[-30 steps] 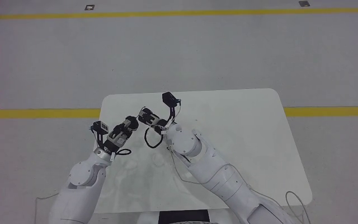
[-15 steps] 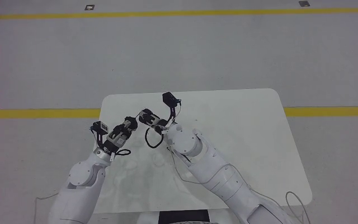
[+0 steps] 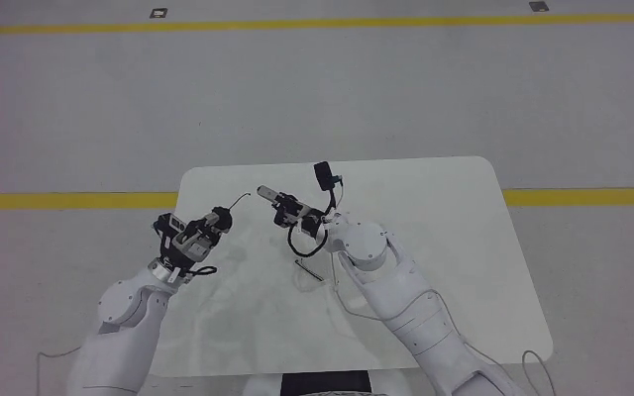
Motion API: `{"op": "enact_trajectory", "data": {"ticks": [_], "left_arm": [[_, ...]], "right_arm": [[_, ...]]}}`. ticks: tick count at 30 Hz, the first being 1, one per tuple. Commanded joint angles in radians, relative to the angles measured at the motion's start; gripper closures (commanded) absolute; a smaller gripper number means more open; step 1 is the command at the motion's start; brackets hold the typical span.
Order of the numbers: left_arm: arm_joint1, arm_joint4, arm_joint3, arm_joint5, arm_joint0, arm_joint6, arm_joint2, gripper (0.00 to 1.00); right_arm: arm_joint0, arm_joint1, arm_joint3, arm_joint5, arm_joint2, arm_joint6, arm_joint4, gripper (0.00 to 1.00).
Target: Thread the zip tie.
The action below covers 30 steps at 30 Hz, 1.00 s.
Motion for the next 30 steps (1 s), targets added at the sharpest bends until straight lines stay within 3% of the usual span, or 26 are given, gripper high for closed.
{"op": "enact_trajectory", "data": {"ticks": [1,12,14,16,23,27,30], "left_arm": [[0.002,0.014,0.003,0.007,-0.002,-0.017,-0.006,1.0],[0.004,0.039,0.0,0.015,-0.008,-0.015,-0.002,1.0],[0.012,0.068,0.01,0.046,-0.019,-0.09,-0.004,1.0],[0.02,0.031,0.046,0.114,-0.036,-0.19,-0.021,1.0],[0.051,0.008,0.182,0.254,-0.084,-0.491,-0.058,1.0],[0.057,0.014,0.239,0.276,-0.117,-0.533,-0.037,1.0],[0.058,0.029,0.246,0.254,-0.134,-0.533,-0.025,1.0]], "right_arm": [[0.0,0.0,0.0,0.001,-0.002,-0.006,-0.002,0.0],[0.0,0.0,0.0,0.001,-0.002,-0.006,-0.002,0.0],[-0.016,0.002,0.002,-0.015,0.009,0.001,0.026,0.0],[-0.038,0.007,0.022,-0.047,0.058,0.075,0.166,0.0],[-0.055,0.038,0.081,-0.093,0.154,0.282,0.276,0.0],[-0.049,0.045,0.118,-0.09,0.151,0.381,0.326,0.0],[-0.038,0.047,0.138,-0.083,0.144,0.404,0.327,0.0]]}}
